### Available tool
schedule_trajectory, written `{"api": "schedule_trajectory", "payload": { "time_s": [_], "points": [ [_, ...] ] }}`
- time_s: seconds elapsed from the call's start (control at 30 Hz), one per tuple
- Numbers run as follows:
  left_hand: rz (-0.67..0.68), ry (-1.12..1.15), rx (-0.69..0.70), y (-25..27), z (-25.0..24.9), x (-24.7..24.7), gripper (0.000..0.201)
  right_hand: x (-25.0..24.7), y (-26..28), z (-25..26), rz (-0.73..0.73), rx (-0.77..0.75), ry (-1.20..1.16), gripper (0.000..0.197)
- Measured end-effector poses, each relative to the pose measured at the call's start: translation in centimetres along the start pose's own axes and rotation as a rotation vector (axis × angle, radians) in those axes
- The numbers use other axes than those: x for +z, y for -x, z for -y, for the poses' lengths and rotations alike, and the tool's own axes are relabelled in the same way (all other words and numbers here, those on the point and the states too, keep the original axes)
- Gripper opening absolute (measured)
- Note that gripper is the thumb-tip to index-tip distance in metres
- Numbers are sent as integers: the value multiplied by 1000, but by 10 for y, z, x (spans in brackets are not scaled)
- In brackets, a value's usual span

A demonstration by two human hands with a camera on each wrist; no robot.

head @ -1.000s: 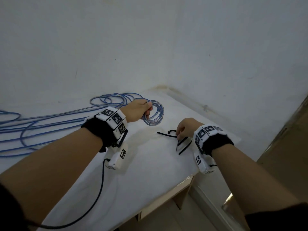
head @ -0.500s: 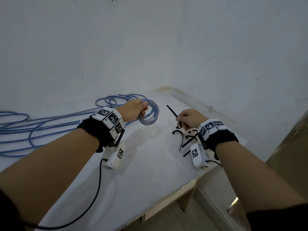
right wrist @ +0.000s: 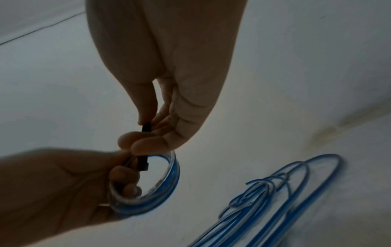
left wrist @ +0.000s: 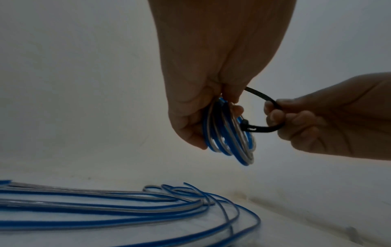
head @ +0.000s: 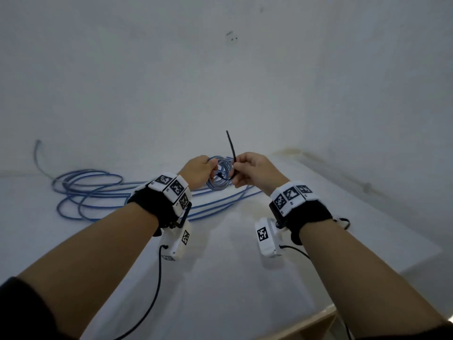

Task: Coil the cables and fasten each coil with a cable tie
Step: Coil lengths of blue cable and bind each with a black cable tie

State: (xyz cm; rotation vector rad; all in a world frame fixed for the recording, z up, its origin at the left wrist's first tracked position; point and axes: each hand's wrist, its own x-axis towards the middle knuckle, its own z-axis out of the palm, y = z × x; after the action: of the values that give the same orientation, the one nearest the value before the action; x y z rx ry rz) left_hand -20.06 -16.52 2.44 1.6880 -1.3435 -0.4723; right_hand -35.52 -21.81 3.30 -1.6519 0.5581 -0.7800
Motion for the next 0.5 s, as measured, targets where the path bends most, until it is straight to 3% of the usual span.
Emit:
{"api": "schedule_trajectory", "payload": {
  "time_s": [0.23, 0.5],
  "points": [
    [-45, -72, -22, 18, 27, -58, 28, 73, -30, 0, 66, -127, 55, 11],
    [-120, 115, -122, 29, 55, -105, 40, 129, -45, 3, 178, -211, -47, 15]
  ]
}}
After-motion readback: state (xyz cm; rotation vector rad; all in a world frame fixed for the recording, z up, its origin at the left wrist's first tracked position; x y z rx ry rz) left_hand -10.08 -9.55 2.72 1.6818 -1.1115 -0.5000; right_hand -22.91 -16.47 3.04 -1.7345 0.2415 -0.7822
